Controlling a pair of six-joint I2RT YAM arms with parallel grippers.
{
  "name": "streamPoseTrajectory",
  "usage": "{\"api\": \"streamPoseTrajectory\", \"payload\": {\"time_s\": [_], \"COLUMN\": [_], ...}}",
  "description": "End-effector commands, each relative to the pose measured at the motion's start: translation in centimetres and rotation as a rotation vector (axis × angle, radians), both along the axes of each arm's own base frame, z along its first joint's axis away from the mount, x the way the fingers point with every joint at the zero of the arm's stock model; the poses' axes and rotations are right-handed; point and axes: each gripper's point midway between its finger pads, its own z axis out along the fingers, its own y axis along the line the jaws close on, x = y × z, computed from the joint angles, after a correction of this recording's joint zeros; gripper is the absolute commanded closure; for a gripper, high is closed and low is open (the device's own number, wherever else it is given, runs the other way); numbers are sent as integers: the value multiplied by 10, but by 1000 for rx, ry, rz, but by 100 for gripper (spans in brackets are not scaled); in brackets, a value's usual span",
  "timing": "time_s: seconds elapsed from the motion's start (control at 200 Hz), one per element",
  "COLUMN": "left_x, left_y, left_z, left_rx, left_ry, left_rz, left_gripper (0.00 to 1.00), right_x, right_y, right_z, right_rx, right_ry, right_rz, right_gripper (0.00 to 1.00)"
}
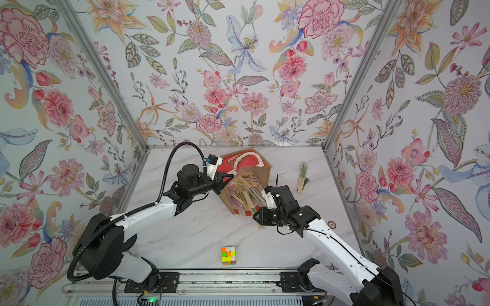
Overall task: Take out the folding fans from the tote bags
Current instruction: Pick up the folding fan from the canvas bag, then place the folding fan at the center of the board.
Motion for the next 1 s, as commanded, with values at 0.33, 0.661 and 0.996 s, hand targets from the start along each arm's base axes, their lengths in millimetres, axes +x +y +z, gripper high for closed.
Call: {"api": "streamPoseTrajectory", "payload": {"time_s": [0.33, 0.661, 0.996], "left_x": [3, 2, 1], "left_y": [-2, -1, 4], "left_z": [16, 18, 15], "left_rx": [-30, -28, -11], "left_ry": [-23, -20, -16], "left_rz": [-15, -28, -27], "left_gripper": [100, 100, 100], "right_x": [-28, -43, 11], "right_y": [-47, -122, -157], "right_z": [85, 138, 141], "right_rx": [59, -149, -439], "right_ry": [-145, -268, -313], "right_rz": [-105, -355, -445], "right_gripper": [85, 85, 88]}}
